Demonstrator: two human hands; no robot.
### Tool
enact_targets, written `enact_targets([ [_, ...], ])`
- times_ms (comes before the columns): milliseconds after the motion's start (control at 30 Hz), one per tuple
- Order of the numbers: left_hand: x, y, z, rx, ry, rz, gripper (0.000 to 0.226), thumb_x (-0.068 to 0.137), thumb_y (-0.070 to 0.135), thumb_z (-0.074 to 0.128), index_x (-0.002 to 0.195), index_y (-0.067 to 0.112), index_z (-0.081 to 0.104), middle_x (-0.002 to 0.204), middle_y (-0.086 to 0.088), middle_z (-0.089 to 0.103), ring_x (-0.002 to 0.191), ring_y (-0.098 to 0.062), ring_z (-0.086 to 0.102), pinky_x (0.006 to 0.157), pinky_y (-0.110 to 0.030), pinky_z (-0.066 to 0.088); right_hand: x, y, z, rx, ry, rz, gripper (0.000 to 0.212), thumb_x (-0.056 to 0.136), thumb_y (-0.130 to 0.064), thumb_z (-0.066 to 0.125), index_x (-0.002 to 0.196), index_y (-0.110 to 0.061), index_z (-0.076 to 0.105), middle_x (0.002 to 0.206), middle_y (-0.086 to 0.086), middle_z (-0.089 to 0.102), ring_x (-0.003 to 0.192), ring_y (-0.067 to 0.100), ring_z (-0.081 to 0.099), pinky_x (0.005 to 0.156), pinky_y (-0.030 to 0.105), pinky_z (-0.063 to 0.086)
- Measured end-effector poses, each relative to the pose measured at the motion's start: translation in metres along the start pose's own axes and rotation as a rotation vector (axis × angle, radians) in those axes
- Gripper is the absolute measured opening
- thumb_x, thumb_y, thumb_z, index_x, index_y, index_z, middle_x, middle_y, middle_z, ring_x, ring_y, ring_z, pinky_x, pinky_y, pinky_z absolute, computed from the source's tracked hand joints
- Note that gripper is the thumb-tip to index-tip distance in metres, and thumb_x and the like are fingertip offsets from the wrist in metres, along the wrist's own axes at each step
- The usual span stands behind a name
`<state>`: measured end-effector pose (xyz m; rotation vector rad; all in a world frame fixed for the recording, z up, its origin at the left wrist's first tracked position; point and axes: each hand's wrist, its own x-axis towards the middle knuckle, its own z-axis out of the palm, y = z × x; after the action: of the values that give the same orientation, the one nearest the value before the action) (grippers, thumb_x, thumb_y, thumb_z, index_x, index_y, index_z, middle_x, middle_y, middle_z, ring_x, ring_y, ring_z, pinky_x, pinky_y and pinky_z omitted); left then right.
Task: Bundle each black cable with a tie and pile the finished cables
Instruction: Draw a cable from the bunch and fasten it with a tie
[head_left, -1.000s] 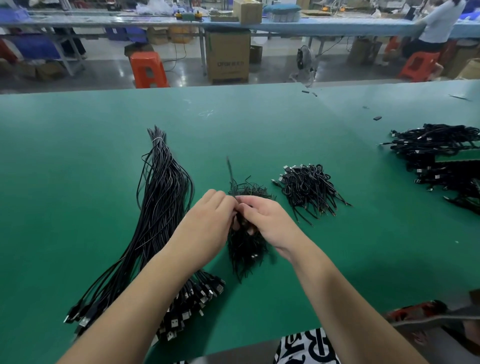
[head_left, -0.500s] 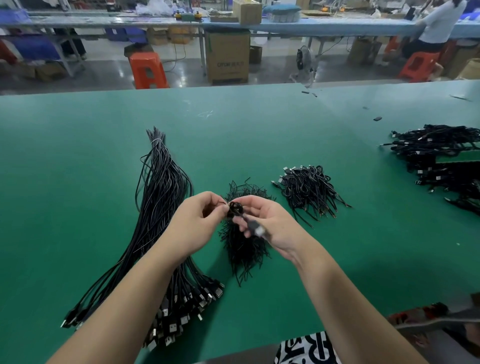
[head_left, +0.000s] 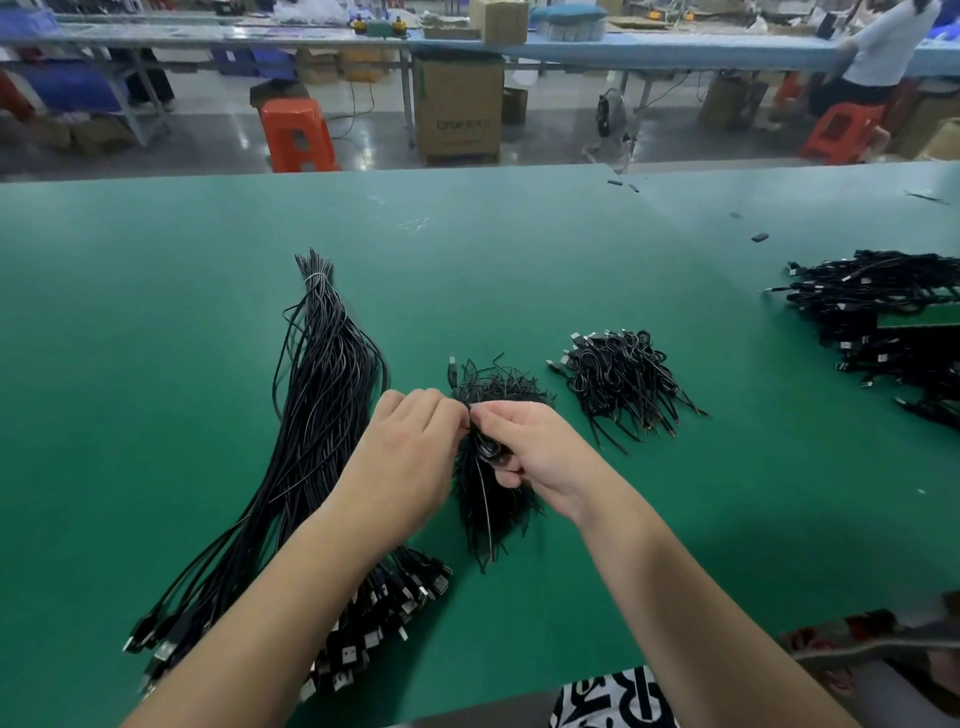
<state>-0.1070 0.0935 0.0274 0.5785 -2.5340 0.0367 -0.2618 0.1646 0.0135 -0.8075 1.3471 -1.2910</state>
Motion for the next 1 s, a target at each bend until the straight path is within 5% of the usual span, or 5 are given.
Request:
enact_targets([
  [100,-0.003,0.001,-0.002,-0.281,-0.019,-0.171,0.008,0.096,0.005,0.057,0.09,0.01,0.06,0.083,0.001,0.059,0.074,-0.016,0.05,0.07,-0.032,0.038,0.002,0.003,0.0,-0.29,0.139,-0.123,0.029,0.101,-0.023,0.059,0.13,-0.024,0.057,0.065,-0.012,0.054,0.051,0.005,0.044,0.053,0.021,0.04],
  [333,0.001,-0.01,-0.004,-0.788,-0.054,-0.616,0.017,0.1,0.017,0.057,0.083,0.021,0.06,0.059,0.004,0.061,0.046,-0.001,0.045,0.048,-0.015,0.035,0.0,0.005,0.003,-0.694,0.145,-0.578,0.042,0.088,-0.009,0.072,0.123,-0.033,0.065,0.116,-0.011,0.051,0.079,0.012,0.056,0.069,0.02,0.048],
  [633,0.004,0.002,-0.005,-0.474,0.089,-0.398,0.009,0.098,0.009,0.056,0.092,0.016,0.054,0.082,0.008,0.052,0.073,-0.006,0.049,0.067,-0.02,0.038,0.005,0.003,0.01,-0.382,0.143,-0.338,0.019,0.095,-0.035,0.061,0.082,-0.024,0.069,0.051,-0.006,0.051,0.045,0.009,0.045,0.051,0.024,0.042],
  [800,0.004,0.002,-0.005,-0.198,0.074,-0.164,0.008,0.095,0.001,0.054,0.091,0.007,0.058,0.086,-0.007,0.056,0.068,-0.03,0.048,0.068,-0.039,0.04,0.004,0.0,0.009,-0.129,0.157,-0.275,0.015,0.092,-0.031,0.066,0.106,-0.033,0.061,0.058,-0.004,0.061,0.042,0.01,0.042,0.044,0.022,0.037],
  [1000,0.007,0.003,-0.005,-0.474,0.085,-0.369,0.006,0.099,0.012,0.055,0.094,0.016,0.056,0.085,0.007,0.057,0.076,-0.005,0.054,0.068,-0.018,0.039,0.0,-0.004,0.005,-0.044,0.06,-0.309,0.032,0.105,-0.009,0.05,0.104,-0.028,0.075,0.088,0.014,0.074,0.075,0.018,0.067,0.072,0.032,0.058],
])
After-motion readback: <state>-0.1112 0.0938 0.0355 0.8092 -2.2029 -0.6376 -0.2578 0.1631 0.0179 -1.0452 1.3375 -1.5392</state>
